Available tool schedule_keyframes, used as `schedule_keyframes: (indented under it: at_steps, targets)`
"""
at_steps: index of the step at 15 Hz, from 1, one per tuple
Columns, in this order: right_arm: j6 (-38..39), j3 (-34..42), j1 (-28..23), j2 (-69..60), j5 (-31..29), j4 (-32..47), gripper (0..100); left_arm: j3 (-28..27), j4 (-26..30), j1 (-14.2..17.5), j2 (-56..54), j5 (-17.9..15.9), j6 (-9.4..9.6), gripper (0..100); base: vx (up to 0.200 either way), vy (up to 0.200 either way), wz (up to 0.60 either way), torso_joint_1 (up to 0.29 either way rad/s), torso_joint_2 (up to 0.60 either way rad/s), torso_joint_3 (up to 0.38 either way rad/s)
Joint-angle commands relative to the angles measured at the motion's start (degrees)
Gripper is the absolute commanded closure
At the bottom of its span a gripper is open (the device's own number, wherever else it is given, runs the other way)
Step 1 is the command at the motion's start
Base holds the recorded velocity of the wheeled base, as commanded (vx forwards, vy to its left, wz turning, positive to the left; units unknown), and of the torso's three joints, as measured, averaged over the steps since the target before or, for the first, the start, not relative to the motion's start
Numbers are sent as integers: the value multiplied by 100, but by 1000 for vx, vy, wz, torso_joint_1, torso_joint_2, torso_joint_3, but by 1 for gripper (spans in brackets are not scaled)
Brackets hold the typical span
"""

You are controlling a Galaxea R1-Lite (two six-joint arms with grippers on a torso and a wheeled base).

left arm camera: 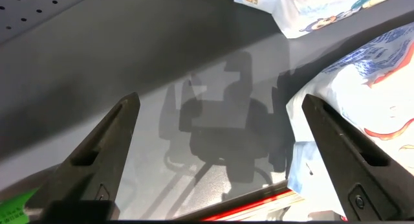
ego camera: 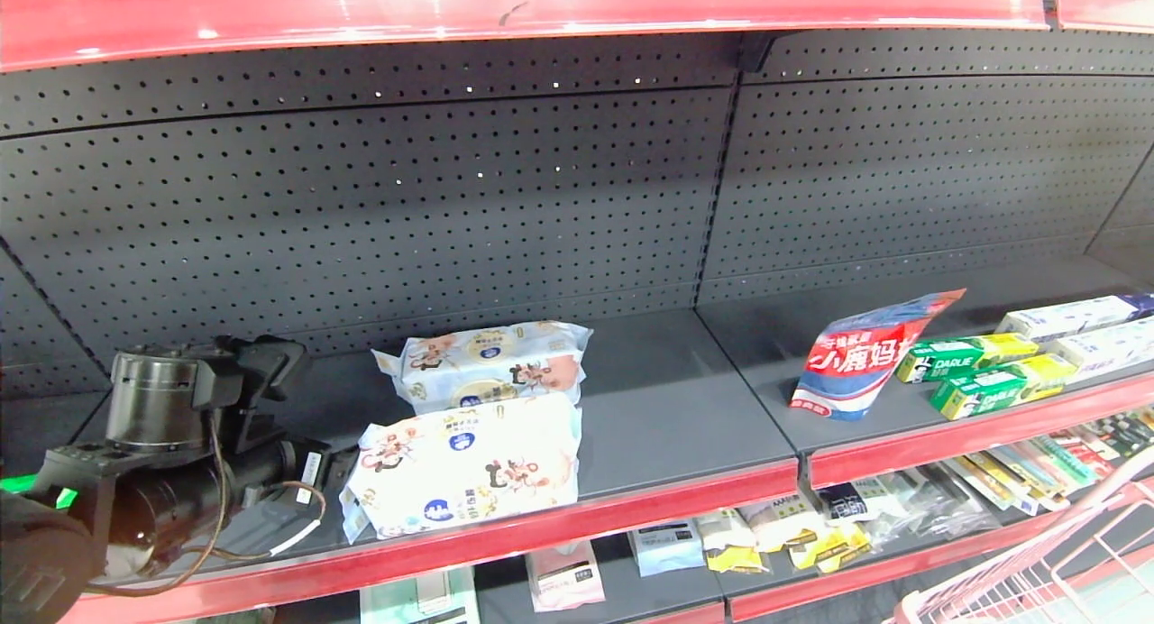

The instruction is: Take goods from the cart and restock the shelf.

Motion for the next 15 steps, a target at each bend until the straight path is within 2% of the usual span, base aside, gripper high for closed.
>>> schedule_keyframes:
  at_steps: [1, 15]
  targets:
    - [-3, 0, -1, 8, 1, -1, 0, 2, -1, -1, -2, 1, -1, 0, 0, 0, 0, 0, 0, 0]
    - [-3, 0, -1, 8, 1, -1, 0, 10, -1, -89, 25, 1, -10, 0, 0, 0, 0, 0, 0, 0]
